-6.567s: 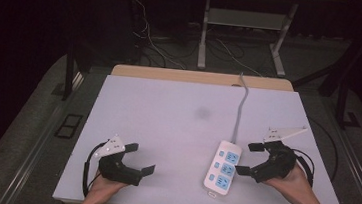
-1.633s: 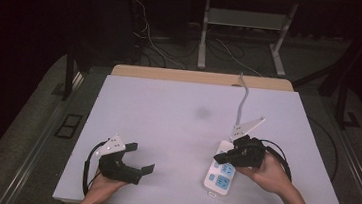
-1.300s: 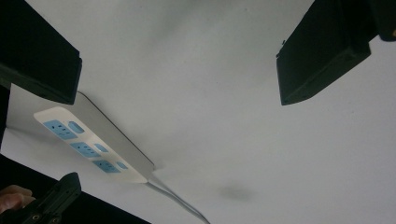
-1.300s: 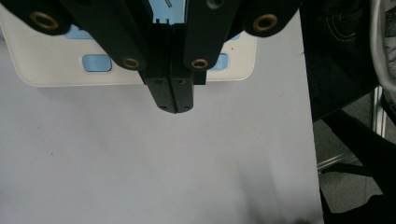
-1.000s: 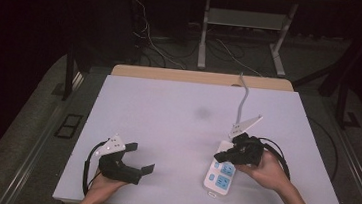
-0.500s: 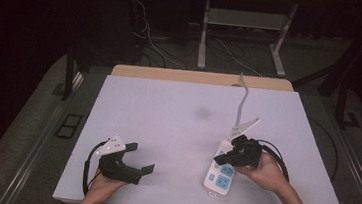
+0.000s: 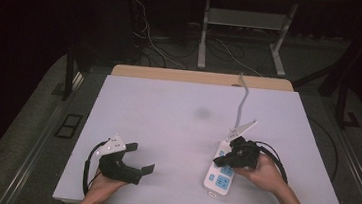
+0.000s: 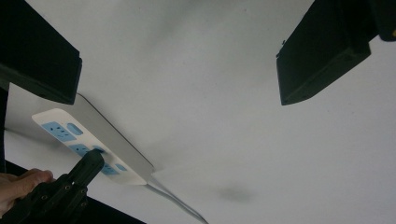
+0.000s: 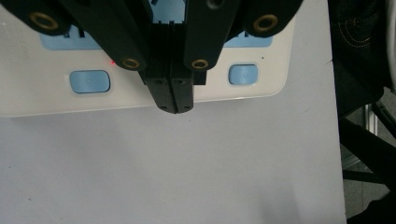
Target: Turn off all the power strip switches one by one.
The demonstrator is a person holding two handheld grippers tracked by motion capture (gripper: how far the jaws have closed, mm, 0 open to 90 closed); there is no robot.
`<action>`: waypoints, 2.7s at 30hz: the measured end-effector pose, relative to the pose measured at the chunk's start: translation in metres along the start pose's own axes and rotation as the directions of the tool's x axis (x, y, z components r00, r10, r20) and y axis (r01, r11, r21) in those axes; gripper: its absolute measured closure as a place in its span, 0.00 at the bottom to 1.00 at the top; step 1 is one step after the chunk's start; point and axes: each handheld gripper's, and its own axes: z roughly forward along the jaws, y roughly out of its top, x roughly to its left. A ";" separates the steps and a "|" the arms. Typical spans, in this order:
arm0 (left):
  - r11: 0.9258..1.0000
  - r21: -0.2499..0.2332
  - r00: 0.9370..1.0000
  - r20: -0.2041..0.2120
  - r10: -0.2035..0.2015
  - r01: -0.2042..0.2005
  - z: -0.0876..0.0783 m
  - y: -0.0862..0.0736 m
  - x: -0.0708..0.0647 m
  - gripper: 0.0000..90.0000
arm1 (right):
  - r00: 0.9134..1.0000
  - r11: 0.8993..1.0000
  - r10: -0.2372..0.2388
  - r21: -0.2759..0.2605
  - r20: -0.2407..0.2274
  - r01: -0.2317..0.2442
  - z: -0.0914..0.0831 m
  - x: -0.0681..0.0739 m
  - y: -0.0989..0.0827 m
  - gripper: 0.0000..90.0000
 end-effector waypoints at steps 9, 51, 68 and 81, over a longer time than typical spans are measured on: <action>1.000 -0.002 1.000 0.000 0.001 -0.001 0.000 0.000 -0.001 0.00 | 1.000 1.000 -0.022 -0.002 0.015 0.023 0.001 0.002 0.001 1.00; 1.000 -0.003 1.000 0.001 -0.006 0.006 0.000 0.000 0.000 0.00 | 0.997 0.998 -0.060 0.015 0.045 0.060 -0.003 0.009 0.001 1.00; 1.000 -0.005 1.000 0.001 -0.005 0.005 0.000 0.000 0.000 0.00 | 0.996 0.997 -0.077 -0.001 0.053 0.077 -0.024 0.010 0.015 1.00; 1.000 -0.005 1.000 0.001 -0.004 0.004 0.000 0.000 0.000 0.00 | 0.995 0.998 -0.065 -0.015 0.075 0.066 -0.039 0.003 0.019 1.00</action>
